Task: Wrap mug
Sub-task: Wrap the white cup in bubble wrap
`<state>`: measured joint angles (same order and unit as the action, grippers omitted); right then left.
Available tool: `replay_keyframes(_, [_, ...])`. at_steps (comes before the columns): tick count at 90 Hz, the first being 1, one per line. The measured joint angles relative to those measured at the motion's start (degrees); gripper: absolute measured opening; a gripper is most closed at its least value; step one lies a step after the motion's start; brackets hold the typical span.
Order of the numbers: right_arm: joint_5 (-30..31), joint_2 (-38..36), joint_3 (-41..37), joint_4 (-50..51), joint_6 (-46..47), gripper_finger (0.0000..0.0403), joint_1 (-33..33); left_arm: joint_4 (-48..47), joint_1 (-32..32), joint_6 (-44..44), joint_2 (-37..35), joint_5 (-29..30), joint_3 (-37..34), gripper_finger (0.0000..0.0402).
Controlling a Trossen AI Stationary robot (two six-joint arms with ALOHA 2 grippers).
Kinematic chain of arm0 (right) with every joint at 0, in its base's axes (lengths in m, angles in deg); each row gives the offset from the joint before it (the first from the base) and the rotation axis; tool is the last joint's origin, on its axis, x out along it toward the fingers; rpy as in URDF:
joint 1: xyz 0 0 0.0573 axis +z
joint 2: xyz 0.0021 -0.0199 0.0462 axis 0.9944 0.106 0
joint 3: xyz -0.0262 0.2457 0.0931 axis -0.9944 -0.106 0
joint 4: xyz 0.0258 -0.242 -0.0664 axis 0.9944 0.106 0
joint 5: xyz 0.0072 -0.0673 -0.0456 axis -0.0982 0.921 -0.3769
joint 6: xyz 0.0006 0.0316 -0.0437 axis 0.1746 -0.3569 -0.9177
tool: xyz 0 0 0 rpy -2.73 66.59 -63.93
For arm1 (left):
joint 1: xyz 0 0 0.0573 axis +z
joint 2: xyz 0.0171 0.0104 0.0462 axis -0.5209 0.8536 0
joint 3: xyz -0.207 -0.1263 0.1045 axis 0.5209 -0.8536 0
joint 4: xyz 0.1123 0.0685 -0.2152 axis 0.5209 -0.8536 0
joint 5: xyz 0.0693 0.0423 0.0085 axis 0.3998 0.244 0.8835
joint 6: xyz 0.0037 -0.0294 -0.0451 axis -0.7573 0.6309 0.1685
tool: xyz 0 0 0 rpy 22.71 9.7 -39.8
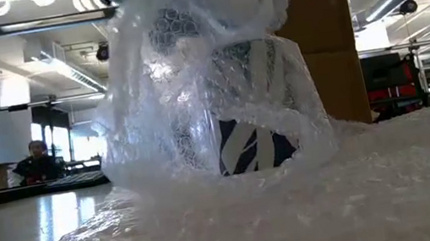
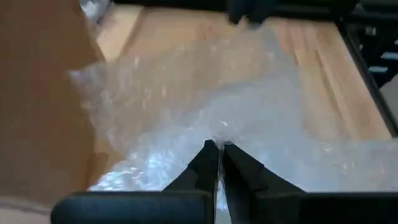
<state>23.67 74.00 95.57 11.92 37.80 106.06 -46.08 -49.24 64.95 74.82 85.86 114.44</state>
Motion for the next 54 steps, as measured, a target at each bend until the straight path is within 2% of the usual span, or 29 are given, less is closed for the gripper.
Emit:
replay_keyframes(14, [-4.26,4.67,-4.04,-6.93,-1.23,0.0014,-0.06,-0.05,-0.04,0.00,1.56,-0.02,0.52,0.0000])
replay_keyframes(33, [-3.64,10.83,-5.39,-8.83,-1.06,0.0014,-0.17,-0.92,-0.09,-0.84,1.14,-0.30,0.43,0.0009])
replay_keyframes(47, [-4.33,12.14,-5.51,-9.29,-1.15,0.0014,-0.38,-3.20,-0.04,-4.96,-0.44,-0.05,2.88,0.0054])
replay_keyframes(54, [-4.36,12.04,-5.52,-9.41,-1.15,0.0014,-0.55,-8.98,-0.15,-6.49,-1.73,0.01,5.19,0.0090])
